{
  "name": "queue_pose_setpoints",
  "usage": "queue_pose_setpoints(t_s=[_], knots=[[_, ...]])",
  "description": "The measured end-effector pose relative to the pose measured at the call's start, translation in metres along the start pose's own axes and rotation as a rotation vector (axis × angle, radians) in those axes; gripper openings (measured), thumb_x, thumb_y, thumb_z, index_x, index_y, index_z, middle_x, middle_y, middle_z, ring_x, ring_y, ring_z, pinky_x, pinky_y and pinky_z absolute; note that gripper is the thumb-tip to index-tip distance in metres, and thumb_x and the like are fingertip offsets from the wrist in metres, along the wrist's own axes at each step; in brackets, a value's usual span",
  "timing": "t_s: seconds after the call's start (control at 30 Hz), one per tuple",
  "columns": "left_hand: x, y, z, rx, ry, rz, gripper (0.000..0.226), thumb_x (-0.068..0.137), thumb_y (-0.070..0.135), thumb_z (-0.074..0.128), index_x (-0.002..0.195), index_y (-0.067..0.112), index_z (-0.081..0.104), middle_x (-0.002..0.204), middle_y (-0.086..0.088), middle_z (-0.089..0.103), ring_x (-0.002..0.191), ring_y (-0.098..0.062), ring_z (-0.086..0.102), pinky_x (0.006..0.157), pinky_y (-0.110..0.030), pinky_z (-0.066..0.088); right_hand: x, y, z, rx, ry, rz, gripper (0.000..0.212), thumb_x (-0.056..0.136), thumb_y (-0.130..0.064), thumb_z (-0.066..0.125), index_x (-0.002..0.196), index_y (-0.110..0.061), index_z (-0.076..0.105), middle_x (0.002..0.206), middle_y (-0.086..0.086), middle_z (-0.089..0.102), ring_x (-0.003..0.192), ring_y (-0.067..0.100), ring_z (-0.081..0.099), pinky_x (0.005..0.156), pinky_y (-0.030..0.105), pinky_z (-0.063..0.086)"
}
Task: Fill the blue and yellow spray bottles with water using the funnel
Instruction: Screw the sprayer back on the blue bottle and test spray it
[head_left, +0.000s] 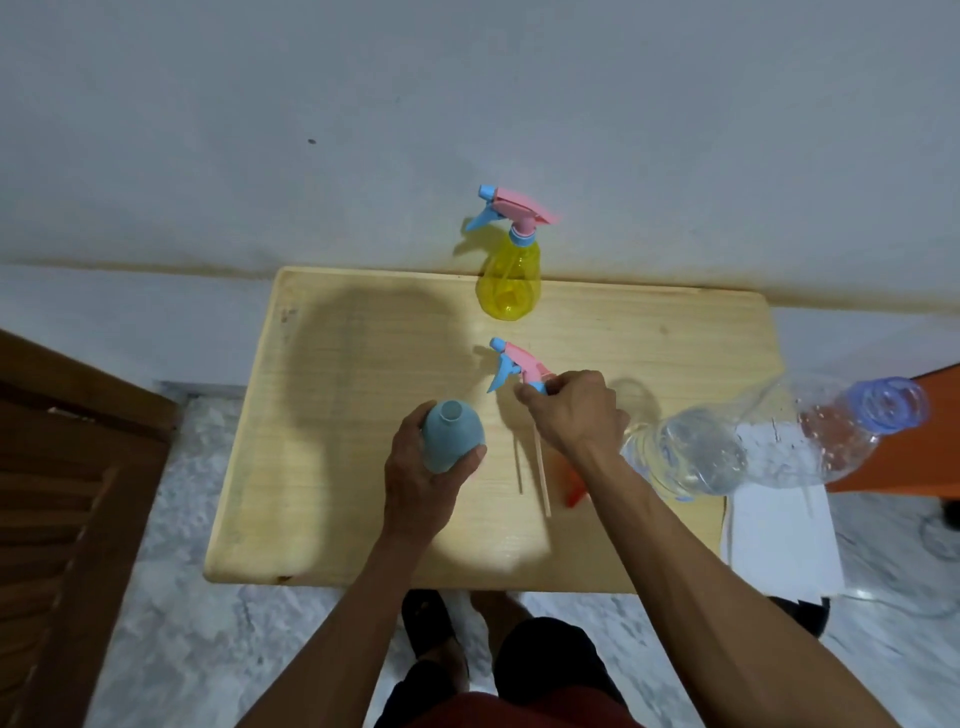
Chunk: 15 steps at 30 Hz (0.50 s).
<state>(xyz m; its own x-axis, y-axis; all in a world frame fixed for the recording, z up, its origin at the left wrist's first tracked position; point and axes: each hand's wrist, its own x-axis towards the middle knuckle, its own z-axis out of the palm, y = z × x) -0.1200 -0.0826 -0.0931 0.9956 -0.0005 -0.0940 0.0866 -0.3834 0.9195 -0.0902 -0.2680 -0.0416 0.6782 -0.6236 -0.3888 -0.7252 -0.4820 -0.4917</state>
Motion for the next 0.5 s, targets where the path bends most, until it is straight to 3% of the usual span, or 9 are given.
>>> queue_pose_setpoints(t_s=[0.07, 0.2, 0.3, 0.37, 0.5], knots=[[-0.003, 0.001, -0.004, -0.039, 0.005, -0.013, 0.072, 0.064, 0.051, 0.081, 0.128, 0.03, 0.054, 0.123, 0.011, 0.062, 0.11, -0.014, 0.062, 0.084, -0.048, 0.057, -0.011, -0.009, -0.012, 0.078, 0.023, -0.011, 0.035, 0.08, -0.058, 0.071, 0.084, -0.023, 0.073, 0.079, -0.007, 0.069, 0.086, 0.023, 0.061, 0.092, 0.039, 0.039], [-0.013, 0.011, -0.01, -0.156, 0.017, -0.06, 0.07, 0.062, 0.047, 0.082, 0.125, 0.033, 0.057, 0.118, 0.016, 0.064, 0.107, -0.007, 0.062, 0.079, -0.041, 0.059, -0.036, -0.016, -0.032, 0.305, 0.041, -0.054, 0.028, 0.073, -0.052, 0.081, 0.066, -0.027, 0.069, 0.065, -0.011, 0.068, 0.076, 0.021, 0.069, 0.084, 0.043, 0.054], [-0.02, 0.022, -0.013, -0.224, 0.002, -0.046, 0.071, 0.059, 0.047, 0.082, 0.125, 0.031, 0.058, 0.117, 0.016, 0.064, 0.106, -0.005, 0.062, 0.077, -0.031, 0.056, -0.055, -0.022, -0.05, 0.532, 0.063, -0.107, 0.022, 0.075, -0.039, 0.086, 0.077, -0.02, 0.074, 0.058, -0.013, 0.063, 0.054, 0.006, 0.057, 0.064, 0.031, 0.049], [-0.024, 0.032, -0.016, -0.249, -0.006, -0.015, 0.071, 0.059, 0.045, 0.083, 0.124, 0.029, 0.06, 0.116, 0.015, 0.065, 0.106, -0.005, 0.062, 0.079, -0.028, 0.054, -0.067, -0.032, -0.066, 0.715, 0.055, -0.166, 0.02, 0.08, -0.033, 0.086, 0.087, -0.016, 0.077, 0.054, -0.016, 0.056, 0.048, 0.002, 0.046, 0.059, 0.024, 0.041], [-0.026, 0.057, -0.028, -0.291, -0.056, 0.06, 0.068, 0.06, 0.042, 0.085, 0.123, 0.031, 0.061, 0.117, 0.011, 0.066, 0.106, -0.01, 0.063, 0.08, -0.033, 0.056, -0.094, -0.068, -0.107, 0.964, 0.102, -0.362, 0.011, 0.087, -0.025, 0.08, 0.097, -0.02, 0.078, 0.075, -0.008, 0.068, 0.068, 0.002, 0.056, 0.067, 0.017, 0.048]])
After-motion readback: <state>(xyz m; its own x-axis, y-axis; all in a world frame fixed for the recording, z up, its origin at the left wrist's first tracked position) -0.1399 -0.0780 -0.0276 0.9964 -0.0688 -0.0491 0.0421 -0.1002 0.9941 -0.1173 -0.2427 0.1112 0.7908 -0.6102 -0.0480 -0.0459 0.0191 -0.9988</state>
